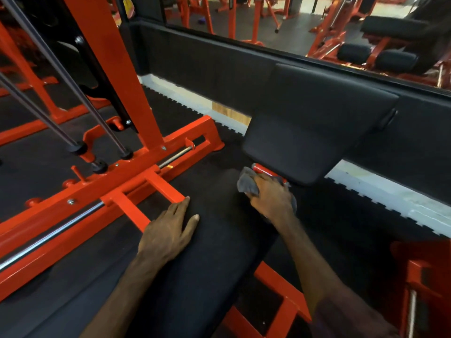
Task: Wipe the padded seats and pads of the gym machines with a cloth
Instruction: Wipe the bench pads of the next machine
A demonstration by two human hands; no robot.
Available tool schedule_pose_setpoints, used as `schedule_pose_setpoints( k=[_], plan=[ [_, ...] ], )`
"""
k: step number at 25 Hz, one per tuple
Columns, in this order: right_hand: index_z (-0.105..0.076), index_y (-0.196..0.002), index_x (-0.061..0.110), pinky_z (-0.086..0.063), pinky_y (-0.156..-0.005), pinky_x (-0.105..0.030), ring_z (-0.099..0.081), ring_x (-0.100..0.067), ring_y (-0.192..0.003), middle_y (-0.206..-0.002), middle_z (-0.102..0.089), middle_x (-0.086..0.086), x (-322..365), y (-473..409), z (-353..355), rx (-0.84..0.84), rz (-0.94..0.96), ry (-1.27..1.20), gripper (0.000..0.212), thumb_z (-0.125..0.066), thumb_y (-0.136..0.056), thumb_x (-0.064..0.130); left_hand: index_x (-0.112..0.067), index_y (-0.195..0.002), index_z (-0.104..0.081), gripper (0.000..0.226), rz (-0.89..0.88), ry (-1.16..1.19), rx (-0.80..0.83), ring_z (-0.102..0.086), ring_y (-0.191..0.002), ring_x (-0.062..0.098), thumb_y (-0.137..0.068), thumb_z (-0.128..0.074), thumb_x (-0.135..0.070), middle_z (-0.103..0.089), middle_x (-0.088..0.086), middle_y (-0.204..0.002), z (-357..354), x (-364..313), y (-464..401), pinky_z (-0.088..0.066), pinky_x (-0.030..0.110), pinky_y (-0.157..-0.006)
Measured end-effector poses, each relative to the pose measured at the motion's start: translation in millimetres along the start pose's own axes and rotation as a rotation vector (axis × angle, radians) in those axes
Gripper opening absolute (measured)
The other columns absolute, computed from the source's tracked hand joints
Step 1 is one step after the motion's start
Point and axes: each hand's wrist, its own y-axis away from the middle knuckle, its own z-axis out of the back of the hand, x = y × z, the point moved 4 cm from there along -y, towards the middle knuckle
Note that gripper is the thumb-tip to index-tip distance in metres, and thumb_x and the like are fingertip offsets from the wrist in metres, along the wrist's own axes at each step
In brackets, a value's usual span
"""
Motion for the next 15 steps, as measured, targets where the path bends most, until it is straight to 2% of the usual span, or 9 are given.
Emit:
schedule_pose_setpoints(
  k=[3,5,7,10,13,15],
  plan=[
    [-0.043,-0.155,0.036,-0.045,-0.111,-0.053,-0.045,-0.030,-0.142,-0.156,-0.049,0.005,-35.6,35.5,-6.4,-0.084,-0.068,-0.090,0.063,-0.065,-0.095,0.033,-0.028,-0.162,-0.032,0.072,0.004,0.012,0.005,-0.057,-0.135,0.024,-0.103,-0.028,-0.069,-0.049,-0.002,-0.156,-1.1,-0.4,-2.8,-0.053,0.045,-0.101],
    [-0.055,-0.148,0.027,-0.047,-0.111,-0.048,-0.047,-0.030,-0.141,-0.153,-0.052,0.001,-48.9,59.3,-19.0,-0.226,-0.114,-0.271,0.060,-0.071,-0.091,0.024,-0.025,-0.162,-0.033,0.079,-0.005,0.026,0.023,-0.058,-0.134,0.028,-0.100,-0.023,-0.073,-0.049,0.002,-0.156,-1.5,-0.4,-4.6,-0.053,0.047,-0.103],
    [-0.059,-0.146,0.020,-0.043,-0.117,-0.044,-0.047,-0.029,-0.145,-0.159,-0.049,-0.003,-47.8,86.7,-36.4,-0.354,-0.210,-0.462,0.060,-0.075,-0.089,0.015,-0.023,-0.162,-0.032,0.086,-0.019,0.047,0.051,-0.056,-0.136,0.030,-0.095,-0.018,-0.075,-0.047,0.004,-0.158,-3.9,1.3,-5.2,-0.051,0.049,-0.107],
    [-0.056,-0.151,0.022,-0.039,-0.117,-0.031,-0.043,-0.020,-0.150,-0.168,-0.036,0.002,-18.1,132.4,-55.3,-0.456,-0.336,-0.623,0.063,-0.075,-0.092,0.012,-0.021,-0.164,-0.030,0.082,-0.049,0.082,0.069,-0.051,-0.143,0.030,-0.100,-0.025,-0.072,-0.044,0.005,-0.161,-3.7,3.7,-9.7,-0.047,0.050,-0.113],
    [-0.052,-0.154,0.027,-0.042,-0.117,-0.033,-0.042,-0.015,-0.151,-0.171,-0.030,0.008,28.6,191.6,-77.4,-0.523,-0.310,-0.806,0.065,-0.076,-0.095,0.015,-0.019,-0.166,-0.026,0.077,-0.074,0.102,0.109,-0.045,-0.148,0.031,-0.105,-0.036,-0.065,-0.038,0.006,-0.167,0.2,4.3,-8.4,-0.042,0.048,-0.115],
    [-0.048,-0.156,0.028,-0.043,-0.117,-0.033,-0.042,-0.013,-0.151,-0.170,-0.032,0.010,55.2,220.8,-89.7,-0.563,-0.299,-0.896,0.066,-0.076,-0.096,0.021,-0.020,-0.167,-0.023,0.082,-0.096,0.118,0.142,-0.044,-0.149,0.032,-0.103,-0.036,-0.069,-0.036,0.006,-0.168,3.2,7.1,-7.9,-0.043,0.050,-0.114]
  ],
)
